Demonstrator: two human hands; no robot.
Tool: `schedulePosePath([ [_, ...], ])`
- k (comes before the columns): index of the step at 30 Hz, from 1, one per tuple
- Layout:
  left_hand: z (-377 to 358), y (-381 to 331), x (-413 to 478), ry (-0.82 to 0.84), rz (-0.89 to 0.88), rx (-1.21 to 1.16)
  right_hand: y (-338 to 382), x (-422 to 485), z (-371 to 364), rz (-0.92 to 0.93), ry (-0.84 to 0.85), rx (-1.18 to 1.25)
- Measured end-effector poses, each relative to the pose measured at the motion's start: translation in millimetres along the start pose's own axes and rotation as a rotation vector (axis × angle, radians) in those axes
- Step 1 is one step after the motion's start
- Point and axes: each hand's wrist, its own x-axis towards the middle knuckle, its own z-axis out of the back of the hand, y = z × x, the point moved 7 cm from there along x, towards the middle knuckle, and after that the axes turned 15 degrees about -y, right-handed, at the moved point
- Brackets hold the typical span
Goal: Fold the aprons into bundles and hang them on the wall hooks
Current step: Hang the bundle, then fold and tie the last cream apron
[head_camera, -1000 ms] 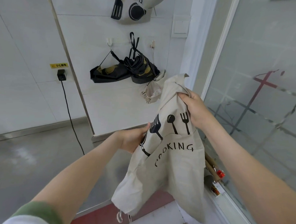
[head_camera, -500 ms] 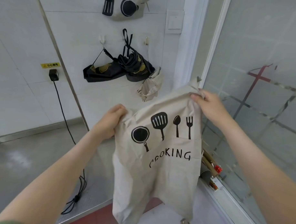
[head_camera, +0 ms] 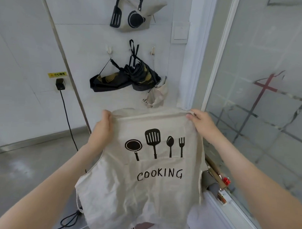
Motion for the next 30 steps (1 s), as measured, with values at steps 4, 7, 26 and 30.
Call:
schedulePosePath([
  [4, -2.4, 15.4, 4.1, 0.041, 0.231, -0.243, -3.8, -7.0, -6.5, -0.106, 0.108, 0.242],
  [7, -3.9, 18.1, 7.4, 0.048, 0.261, -0.244, 9.2, -14.6, -12.5, -0.101, 0.168, 0.332],
  [26, -27.4, -95.4, 14.0, 0.234, -0.288, -0.029, -27.9, -68.9, -56.6, -0.076, 0.687, -0.393],
  [30, -4.4, -88.1, 33.0, 0.136, -0.219, 0.038, -65.7, -69.1, -50.0, -0.232, 0.602, -0.513],
])
